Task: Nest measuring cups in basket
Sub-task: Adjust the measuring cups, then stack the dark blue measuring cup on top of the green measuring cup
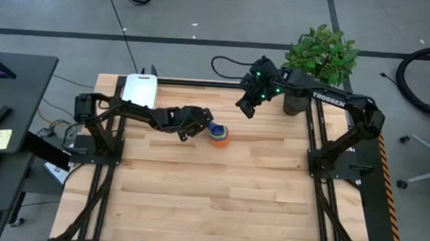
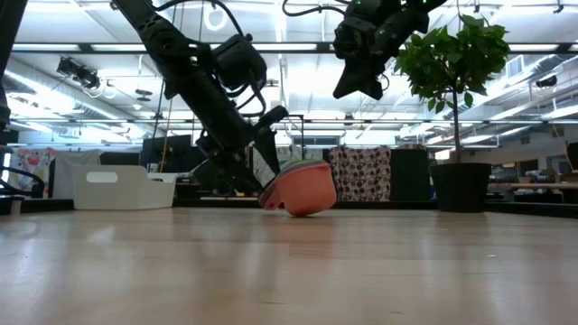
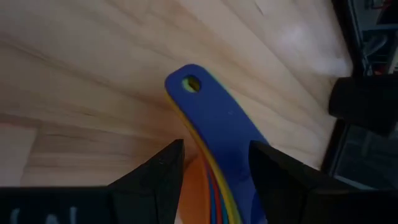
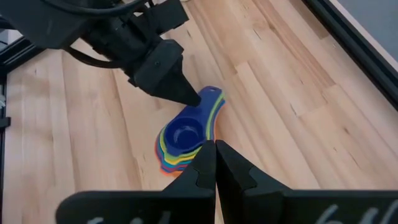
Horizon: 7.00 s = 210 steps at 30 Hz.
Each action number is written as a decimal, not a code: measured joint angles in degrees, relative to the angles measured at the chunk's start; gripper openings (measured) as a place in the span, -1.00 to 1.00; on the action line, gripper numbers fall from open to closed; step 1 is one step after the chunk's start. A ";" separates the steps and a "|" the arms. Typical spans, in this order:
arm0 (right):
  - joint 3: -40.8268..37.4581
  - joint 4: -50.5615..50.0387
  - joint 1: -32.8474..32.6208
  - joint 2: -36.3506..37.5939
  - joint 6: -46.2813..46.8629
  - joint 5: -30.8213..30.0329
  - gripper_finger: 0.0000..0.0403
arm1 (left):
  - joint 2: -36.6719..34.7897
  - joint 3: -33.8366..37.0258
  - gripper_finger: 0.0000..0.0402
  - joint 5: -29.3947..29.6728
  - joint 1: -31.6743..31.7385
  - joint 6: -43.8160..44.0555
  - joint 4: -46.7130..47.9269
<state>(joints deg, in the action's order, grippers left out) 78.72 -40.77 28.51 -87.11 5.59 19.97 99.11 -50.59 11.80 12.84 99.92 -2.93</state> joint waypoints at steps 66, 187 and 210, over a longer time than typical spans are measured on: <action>-20.87 33.83 -21.61 -17.40 18.13 -3.13 -0.98 | -3.43 -0.02 -0.08 -7.71 9.99 -40.65 -7.62; -20.94 12.76 -13.81 16.70 6.47 -4.02 -0.98 | -28.04 -0.04 -0.08 -4.95 -53.26 -9.64 32.78; -20.94 12.79 -13.81 16.70 9.88 -5.46 -0.98 | -5.71 0.00 -0.08 -1.29 -60.94 1.44 7.04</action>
<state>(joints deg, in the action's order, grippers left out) 57.78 -27.99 14.70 -70.41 15.46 14.50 93.41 -50.59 10.50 -48.10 101.36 4.11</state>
